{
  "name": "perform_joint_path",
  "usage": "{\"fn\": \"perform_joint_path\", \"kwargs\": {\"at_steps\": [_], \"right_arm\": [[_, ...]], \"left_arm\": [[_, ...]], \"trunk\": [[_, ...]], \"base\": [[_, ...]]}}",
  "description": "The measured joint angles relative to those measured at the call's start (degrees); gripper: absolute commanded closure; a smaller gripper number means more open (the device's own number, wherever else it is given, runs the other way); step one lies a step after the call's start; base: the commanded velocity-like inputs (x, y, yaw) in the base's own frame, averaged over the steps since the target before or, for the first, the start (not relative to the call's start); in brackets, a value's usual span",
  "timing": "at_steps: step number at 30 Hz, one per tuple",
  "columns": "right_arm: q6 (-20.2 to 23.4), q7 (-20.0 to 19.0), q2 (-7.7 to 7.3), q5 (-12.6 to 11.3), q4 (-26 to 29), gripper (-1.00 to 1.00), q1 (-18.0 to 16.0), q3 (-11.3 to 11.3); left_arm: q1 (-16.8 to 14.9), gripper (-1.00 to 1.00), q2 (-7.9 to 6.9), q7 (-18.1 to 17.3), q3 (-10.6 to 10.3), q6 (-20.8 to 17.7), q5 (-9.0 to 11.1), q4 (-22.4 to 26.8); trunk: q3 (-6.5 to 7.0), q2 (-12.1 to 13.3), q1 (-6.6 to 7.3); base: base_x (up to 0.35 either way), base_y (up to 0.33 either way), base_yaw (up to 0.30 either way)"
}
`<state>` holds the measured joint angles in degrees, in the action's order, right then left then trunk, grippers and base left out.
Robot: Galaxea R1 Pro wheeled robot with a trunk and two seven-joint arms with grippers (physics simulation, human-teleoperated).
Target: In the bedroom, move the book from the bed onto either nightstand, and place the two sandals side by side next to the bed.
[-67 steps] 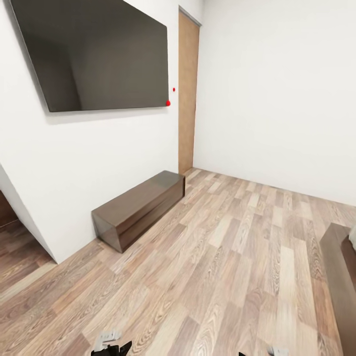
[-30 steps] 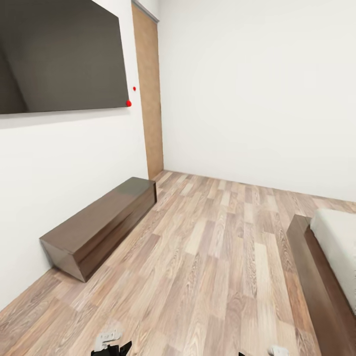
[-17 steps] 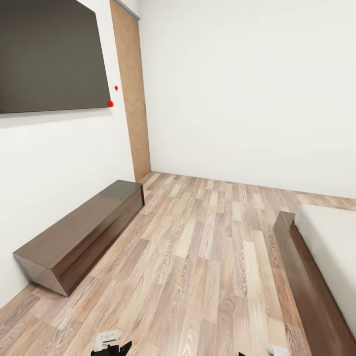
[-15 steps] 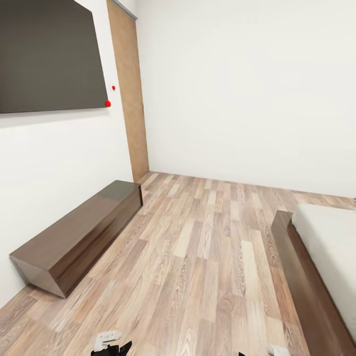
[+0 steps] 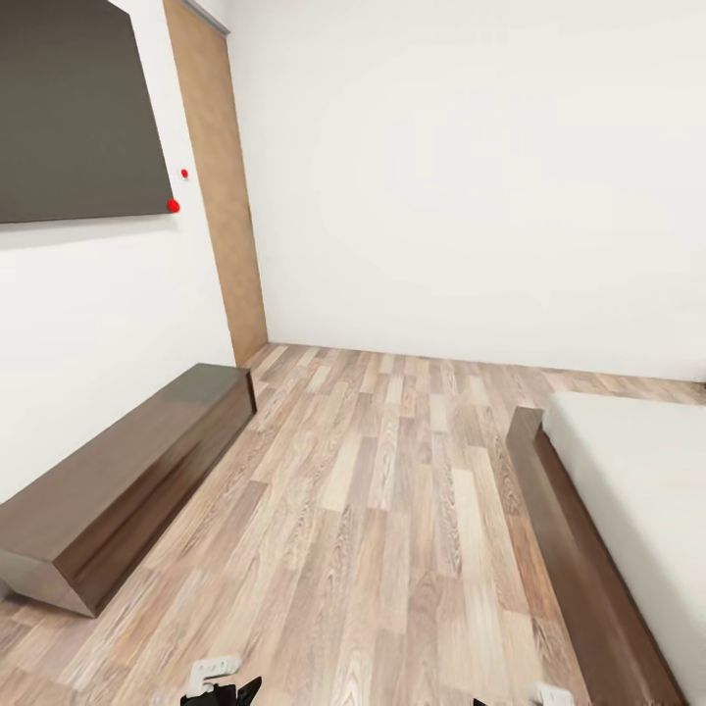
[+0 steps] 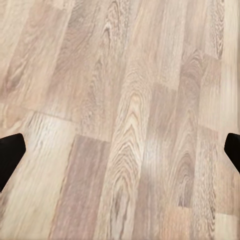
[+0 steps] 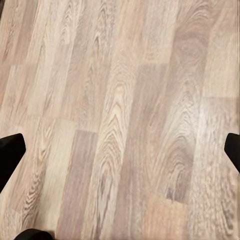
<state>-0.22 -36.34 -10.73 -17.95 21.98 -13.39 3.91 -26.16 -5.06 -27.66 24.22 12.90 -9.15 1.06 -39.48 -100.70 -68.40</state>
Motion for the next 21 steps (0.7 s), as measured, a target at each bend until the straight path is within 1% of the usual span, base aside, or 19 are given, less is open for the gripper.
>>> {"fn": "perform_joint_path", "kwargs": {"at_steps": [21], "right_arm": [[0.0, 0.1, 0.0, 0.0, -0.1, -1.0, 0.0, 0.0]], "left_arm": [[0.0, -1.0, -0.01, 0.0, 0.0, 0.0, 0.0, 0.0]], "trunk": [[0.0, 0.0, 0.0]], "base": [[0.0, 0.0, -0.203]]}}
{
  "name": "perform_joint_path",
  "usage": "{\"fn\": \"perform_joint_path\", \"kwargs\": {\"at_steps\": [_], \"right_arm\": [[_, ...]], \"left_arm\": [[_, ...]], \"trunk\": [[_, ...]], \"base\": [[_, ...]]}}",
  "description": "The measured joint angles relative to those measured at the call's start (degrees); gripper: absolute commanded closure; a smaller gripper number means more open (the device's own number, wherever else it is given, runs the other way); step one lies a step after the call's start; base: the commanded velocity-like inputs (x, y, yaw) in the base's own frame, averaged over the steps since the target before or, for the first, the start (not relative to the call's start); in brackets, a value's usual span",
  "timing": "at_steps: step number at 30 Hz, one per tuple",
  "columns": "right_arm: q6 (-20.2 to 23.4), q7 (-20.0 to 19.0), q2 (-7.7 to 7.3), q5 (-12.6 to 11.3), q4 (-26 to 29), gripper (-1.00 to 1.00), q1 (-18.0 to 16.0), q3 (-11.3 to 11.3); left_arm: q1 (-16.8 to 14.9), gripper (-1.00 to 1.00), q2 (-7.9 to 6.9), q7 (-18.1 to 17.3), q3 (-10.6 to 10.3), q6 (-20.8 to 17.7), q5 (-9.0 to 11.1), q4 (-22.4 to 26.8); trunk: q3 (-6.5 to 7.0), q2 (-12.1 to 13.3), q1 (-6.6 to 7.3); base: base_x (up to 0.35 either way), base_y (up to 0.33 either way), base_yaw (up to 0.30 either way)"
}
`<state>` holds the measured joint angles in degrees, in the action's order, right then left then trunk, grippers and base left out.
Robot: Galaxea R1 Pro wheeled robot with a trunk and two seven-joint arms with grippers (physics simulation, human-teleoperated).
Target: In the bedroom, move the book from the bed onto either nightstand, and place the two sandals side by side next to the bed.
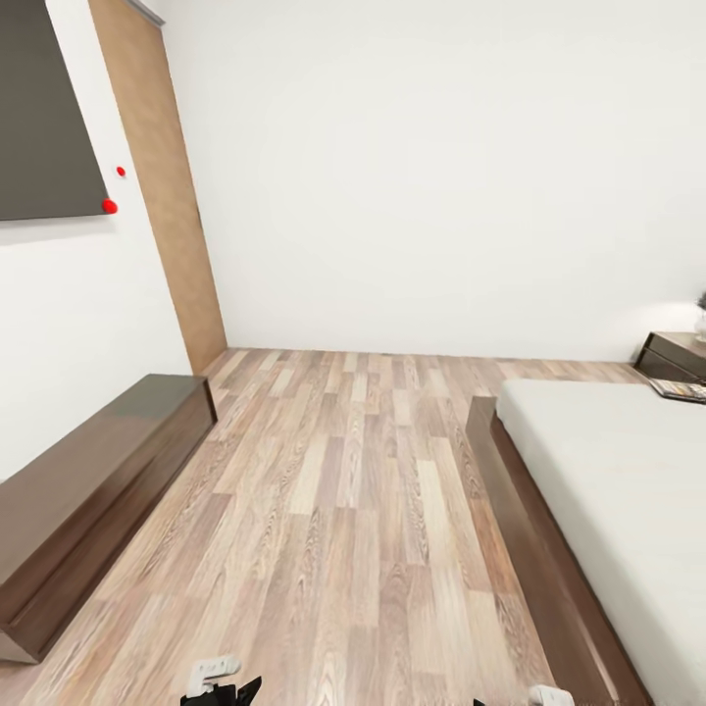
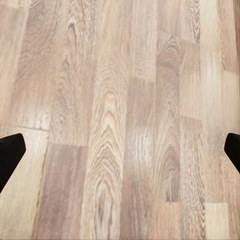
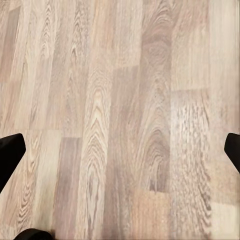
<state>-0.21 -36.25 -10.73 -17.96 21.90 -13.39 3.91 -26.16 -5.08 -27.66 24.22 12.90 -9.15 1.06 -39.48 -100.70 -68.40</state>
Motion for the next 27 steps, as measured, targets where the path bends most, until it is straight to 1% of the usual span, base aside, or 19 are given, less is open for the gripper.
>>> {"fn": "perform_joint_path", "kwargs": {"at_steps": [8, 13, 17, 27], "right_arm": [[0.0, 0.0, 0.0, 0.0, 0.0, -1.0, 0.0, 0.1], [0.0, 0.0, 0.0, 0.0, 0.0, -1.0, 0.0, 0.2], [0.0, 0.0, 0.0, 0.0, 0.1, -1.0, 0.0, 0.4], [0.0, -0.1, 0.0, 0.0, 0.0, -1.0, 0.0, 0.5]], "left_arm": [[0.0, -1.0, 0.0, 0.0, 0.0, 0.0, 0.0, 0.0], [0.0, -1.0, 0.0, 0.0, 0.0, 0.0, 0.0, 0.0], [0.0, -1.0, -0.01, 0.0, 0.0, 0.0, 0.0, 0.0], [0.0, -1.0, -0.01, 0.0, 0.0, 0.0, 0.0, 0.1]], "trunk": [[0.0, 0.0, 0.0], [0.0, 0.0, 0.0], [0.0, 0.0, 0.03], [0.0, 0.0, 0.04]], "base": [[0.0, 0.0, -0.202], [0.017, 0.0, -0.068], [0.236, 0.0, -0.008], [0.326, 0.0, -0.001]]}}
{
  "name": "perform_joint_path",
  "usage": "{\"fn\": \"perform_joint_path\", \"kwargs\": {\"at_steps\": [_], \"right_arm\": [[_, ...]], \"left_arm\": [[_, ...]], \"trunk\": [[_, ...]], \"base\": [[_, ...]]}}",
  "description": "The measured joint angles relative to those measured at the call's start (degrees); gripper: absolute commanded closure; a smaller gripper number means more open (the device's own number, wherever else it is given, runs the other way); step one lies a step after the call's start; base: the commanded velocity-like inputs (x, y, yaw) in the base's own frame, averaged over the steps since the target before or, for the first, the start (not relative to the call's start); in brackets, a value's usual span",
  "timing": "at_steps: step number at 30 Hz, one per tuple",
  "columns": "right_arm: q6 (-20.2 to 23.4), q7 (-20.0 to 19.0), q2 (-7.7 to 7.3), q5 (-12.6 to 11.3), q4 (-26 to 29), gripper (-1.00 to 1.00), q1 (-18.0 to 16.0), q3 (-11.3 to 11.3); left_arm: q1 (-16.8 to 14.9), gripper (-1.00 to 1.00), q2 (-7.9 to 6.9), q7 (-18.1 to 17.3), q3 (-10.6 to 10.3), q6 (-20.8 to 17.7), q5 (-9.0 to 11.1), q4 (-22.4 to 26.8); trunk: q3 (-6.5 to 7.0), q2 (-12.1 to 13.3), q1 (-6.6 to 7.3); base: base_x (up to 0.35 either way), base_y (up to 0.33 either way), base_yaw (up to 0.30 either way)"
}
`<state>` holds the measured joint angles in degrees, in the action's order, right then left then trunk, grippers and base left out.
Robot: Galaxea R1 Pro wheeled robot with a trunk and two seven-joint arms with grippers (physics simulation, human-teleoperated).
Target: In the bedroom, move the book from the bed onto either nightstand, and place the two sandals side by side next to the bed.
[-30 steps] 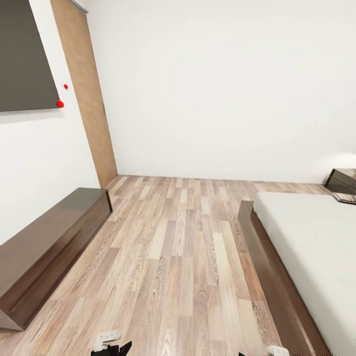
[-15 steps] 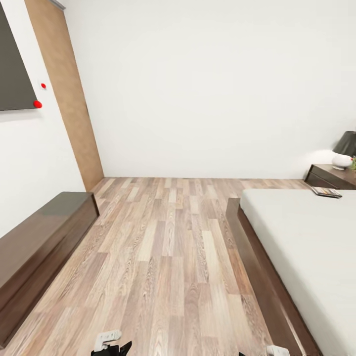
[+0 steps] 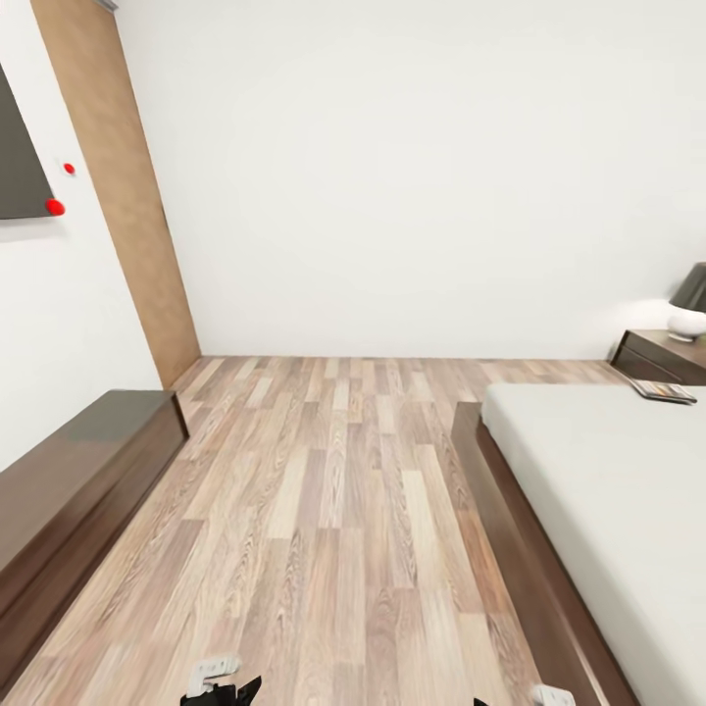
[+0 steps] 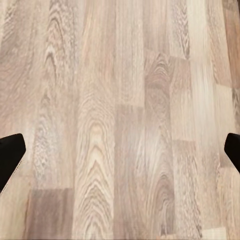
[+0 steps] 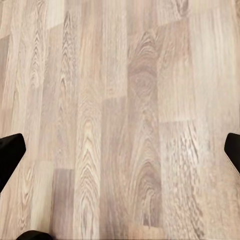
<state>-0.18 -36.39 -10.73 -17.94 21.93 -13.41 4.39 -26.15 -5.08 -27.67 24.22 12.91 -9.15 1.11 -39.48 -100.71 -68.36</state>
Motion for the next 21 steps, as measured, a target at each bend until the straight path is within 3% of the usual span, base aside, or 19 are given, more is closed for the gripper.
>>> {"fn": "perform_joint_path", "kwargs": {"at_steps": [21], "right_arm": [[-0.1, 0.1, 0.0, -0.1, 0.0, -1.0, 0.0, 0.0]], "left_arm": [[0.0, -1.0, 0.0, 0.0, 0.0, 0.0, 0.0, 0.0]], "trunk": [[0.0, 0.0, 0.0]], "base": [[0.332, 0.0, 0.0]]}}
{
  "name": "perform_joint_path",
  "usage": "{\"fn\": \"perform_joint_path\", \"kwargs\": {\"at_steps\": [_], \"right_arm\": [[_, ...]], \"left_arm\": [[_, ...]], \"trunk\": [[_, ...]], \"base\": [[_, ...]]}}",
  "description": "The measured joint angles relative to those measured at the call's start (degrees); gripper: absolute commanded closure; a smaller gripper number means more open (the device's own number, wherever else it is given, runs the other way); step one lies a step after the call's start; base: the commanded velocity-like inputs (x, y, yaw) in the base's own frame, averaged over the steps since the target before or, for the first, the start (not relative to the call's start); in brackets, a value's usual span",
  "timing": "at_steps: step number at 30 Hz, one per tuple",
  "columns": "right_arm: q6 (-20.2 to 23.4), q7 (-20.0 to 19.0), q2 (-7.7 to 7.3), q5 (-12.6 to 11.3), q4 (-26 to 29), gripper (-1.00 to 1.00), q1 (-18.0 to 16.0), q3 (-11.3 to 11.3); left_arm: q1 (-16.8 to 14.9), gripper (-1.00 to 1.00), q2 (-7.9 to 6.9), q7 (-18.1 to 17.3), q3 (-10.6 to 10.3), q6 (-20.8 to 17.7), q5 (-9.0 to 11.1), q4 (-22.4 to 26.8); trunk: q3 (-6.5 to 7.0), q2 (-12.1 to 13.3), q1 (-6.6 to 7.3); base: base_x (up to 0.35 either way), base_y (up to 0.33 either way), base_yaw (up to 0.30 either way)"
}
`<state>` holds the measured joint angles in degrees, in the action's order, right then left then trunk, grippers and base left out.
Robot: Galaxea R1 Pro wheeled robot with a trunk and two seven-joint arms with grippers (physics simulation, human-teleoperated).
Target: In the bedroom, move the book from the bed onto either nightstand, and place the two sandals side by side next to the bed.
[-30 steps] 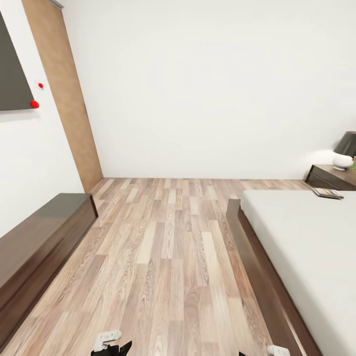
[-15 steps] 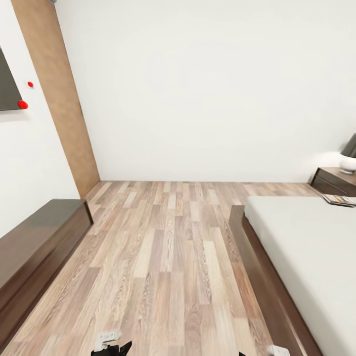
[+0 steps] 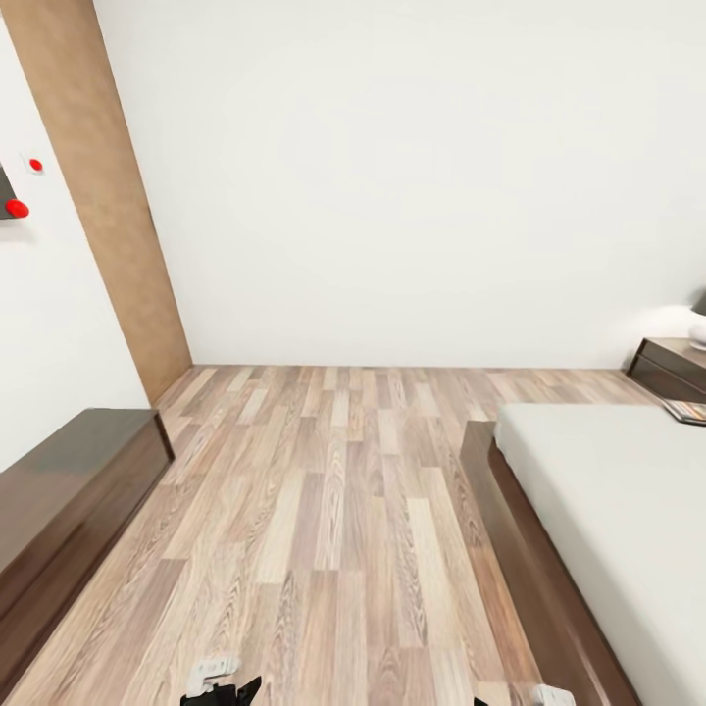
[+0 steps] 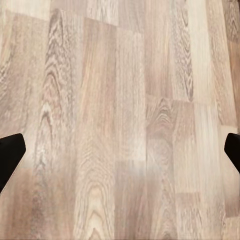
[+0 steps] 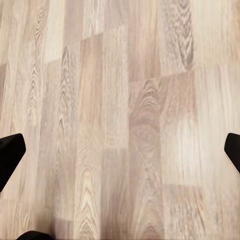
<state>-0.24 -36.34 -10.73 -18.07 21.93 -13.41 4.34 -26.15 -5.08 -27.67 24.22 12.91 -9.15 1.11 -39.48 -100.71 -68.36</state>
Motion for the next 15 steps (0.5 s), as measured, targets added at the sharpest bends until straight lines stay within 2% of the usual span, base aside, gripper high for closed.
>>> {"fn": "perform_joint_path", "kwargs": {"at_steps": [15], "right_arm": [[0.0, -0.1, 0.0, -0.3, 0.0, -1.0, 0.0, 0.0]], "left_arm": [[0.0, -1.0, 0.0, 0.0, 0.0, -0.1, 0.0, 0.0]], "trunk": [[0.0, 0.0, 0.0]], "base": [[0.332, 0.0, 0.0]]}}
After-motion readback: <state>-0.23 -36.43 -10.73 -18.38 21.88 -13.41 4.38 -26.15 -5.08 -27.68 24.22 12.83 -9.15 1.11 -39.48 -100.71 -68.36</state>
